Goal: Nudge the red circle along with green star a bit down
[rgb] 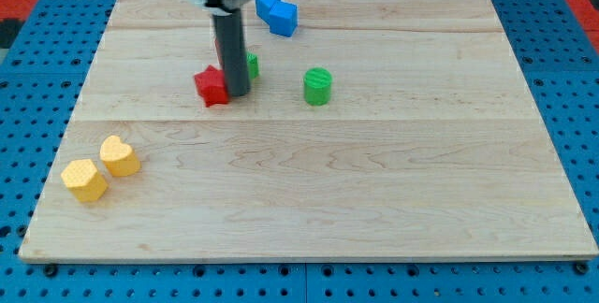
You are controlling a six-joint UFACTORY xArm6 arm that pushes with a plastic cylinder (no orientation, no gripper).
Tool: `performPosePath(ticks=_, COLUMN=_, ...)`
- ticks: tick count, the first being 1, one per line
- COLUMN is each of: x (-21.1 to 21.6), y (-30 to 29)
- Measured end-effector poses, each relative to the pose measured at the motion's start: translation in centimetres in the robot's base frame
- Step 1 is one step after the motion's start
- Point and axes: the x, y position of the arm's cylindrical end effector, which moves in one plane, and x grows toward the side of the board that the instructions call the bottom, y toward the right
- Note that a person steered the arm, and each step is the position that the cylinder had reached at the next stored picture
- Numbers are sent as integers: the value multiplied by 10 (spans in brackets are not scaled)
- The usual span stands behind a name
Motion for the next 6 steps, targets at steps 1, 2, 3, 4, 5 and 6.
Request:
performPosePath(ticks=1, x=0, y=-61)
performPosePath(ticks=2, x=0, y=-131)
performPosePath(ticks=3, x=-35, y=-121)
performPosePath(ticks=4, x=-95, y=-55)
performPosePath(ticks=5, x=-110, y=-17)
performPosePath(ticks=6, x=-93, y=29)
